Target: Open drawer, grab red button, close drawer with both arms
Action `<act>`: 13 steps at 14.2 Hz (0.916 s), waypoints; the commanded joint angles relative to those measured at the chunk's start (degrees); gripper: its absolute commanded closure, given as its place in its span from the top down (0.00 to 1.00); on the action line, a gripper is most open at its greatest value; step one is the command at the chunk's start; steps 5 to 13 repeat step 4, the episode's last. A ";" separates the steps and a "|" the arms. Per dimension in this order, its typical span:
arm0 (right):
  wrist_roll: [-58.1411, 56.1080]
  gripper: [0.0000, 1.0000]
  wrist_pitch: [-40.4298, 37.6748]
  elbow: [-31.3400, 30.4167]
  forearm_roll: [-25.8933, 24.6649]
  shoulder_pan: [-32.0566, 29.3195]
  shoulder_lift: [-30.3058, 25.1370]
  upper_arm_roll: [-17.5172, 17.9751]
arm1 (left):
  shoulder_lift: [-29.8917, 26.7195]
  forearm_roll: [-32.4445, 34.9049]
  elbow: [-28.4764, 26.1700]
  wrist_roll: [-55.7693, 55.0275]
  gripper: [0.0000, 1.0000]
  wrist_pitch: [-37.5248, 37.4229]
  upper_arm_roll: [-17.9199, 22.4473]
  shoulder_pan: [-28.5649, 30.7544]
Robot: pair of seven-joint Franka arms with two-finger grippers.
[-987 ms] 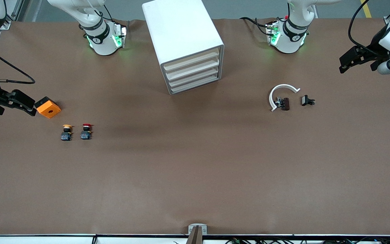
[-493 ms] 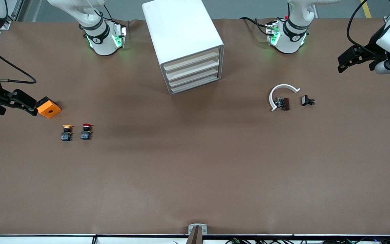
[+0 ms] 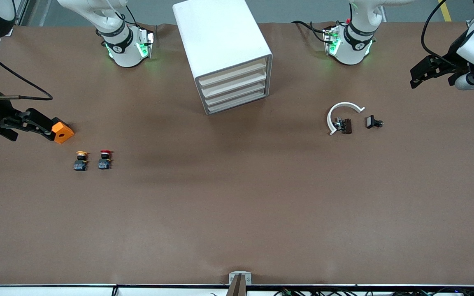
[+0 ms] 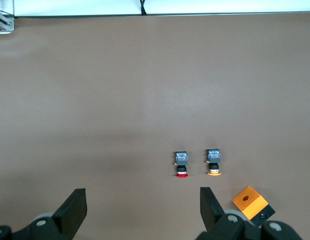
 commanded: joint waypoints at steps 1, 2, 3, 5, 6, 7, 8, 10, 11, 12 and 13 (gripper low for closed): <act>-0.29 1.00 -2.38 1.06 0.77 -0.32 0.65 0.04 | -0.65 -0.41 -0.86 1.01 1.00 0.08 -0.80 -0.17; -0.55 1.00 -3.87 1.06 0.76 -0.59 0.65 -0.13 | -0.74 -0.41 -0.86 1.01 1.00 -0.10 -0.98 -0.09; -0.64 1.00 -4.93 1.23 0.33 -0.59 0.57 -0.22 | -0.74 -0.41 -0.77 1.01 1.00 -0.10 -1.07 -0.08; -0.64 1.00 -5.81 1.23 -0.02 -0.59 0.48 -0.22 | -0.74 -0.41 -0.77 1.01 1.00 -0.10 -0.98 -0.08; -0.64 1.00 -5.81 1.23 -0.02 -0.59 0.48 -0.22 | -0.74 -0.41 -0.77 1.01 1.00 -0.10 -0.98 -0.08; -0.64 1.00 -5.81 1.23 -0.02 -0.59 0.48 -0.22 | -0.74 -0.41 -0.77 1.01 1.00 -0.10 -0.98 -0.08; -0.64 1.00 -5.81 1.23 -0.02 -0.59 0.48 -0.22 | -0.74 -0.41 -0.77 1.01 1.00 -0.10 -0.98 -0.08; -0.64 1.00 -5.81 1.23 -0.02 -0.59 0.48 -0.22 | -0.74 -0.41 -0.77 1.01 1.00 -0.10 -0.98 -0.08; -0.64 1.00 -5.81 1.23 -0.02 -0.59 0.48 -0.22 | -0.74 -0.41 -0.77 1.01 1.00 -0.10 -0.98 -0.08; -0.64 1.00 -5.81 1.23 -0.02 -0.59 0.48 -0.22 | -0.74 -0.41 -0.77 1.01 1.00 -0.10 -0.98 -0.08; -0.64 1.00 -5.81 1.23 -0.02 -0.59 0.48 -0.22 | -0.74 -0.41 -0.77 1.01 1.00 -0.10 -0.98 -0.08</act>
